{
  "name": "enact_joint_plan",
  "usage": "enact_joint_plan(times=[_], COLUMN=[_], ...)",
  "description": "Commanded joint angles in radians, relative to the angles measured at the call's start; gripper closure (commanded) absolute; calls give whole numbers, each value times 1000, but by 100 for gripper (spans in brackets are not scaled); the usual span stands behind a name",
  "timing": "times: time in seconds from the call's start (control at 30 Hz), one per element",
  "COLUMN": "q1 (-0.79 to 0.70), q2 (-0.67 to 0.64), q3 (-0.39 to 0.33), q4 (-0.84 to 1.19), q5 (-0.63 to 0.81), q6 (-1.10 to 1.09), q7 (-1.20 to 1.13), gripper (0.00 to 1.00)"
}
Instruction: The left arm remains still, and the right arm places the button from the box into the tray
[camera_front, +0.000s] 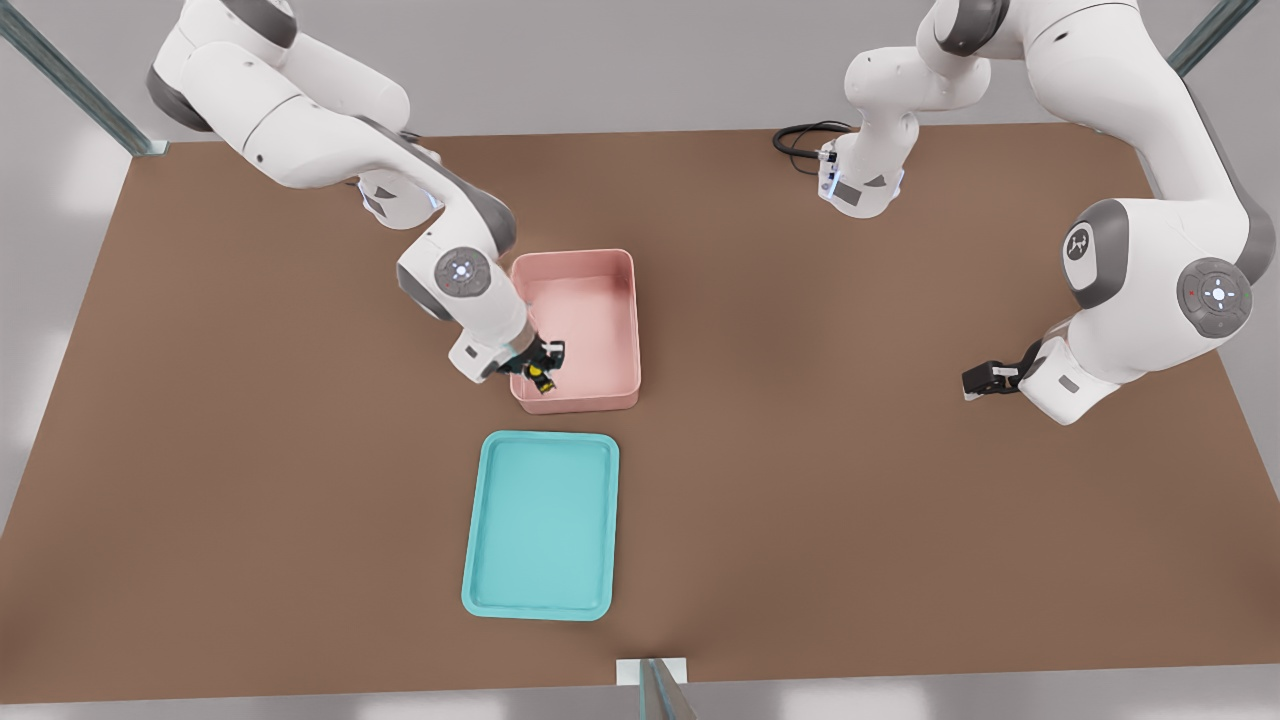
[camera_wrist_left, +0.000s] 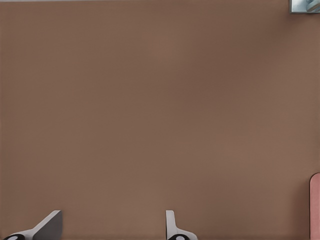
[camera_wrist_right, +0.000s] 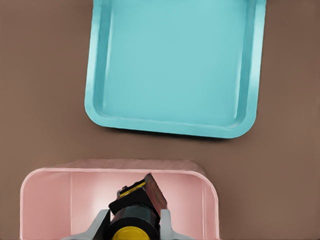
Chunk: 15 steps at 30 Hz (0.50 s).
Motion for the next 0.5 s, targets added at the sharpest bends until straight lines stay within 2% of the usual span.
enact_joint_plan(times=[0.0,0.17,0.33,0.47], q1=[-8,43,234,333], q2=[30,196,289,375], q3=[-24,-101,-266,-351], q4=[35,173,389,524], q5=[-65,-202,-217,-236], q6=[-59,-82,-111,-119], q7=[7,7,-5,-27], gripper=[60,60,60,60])
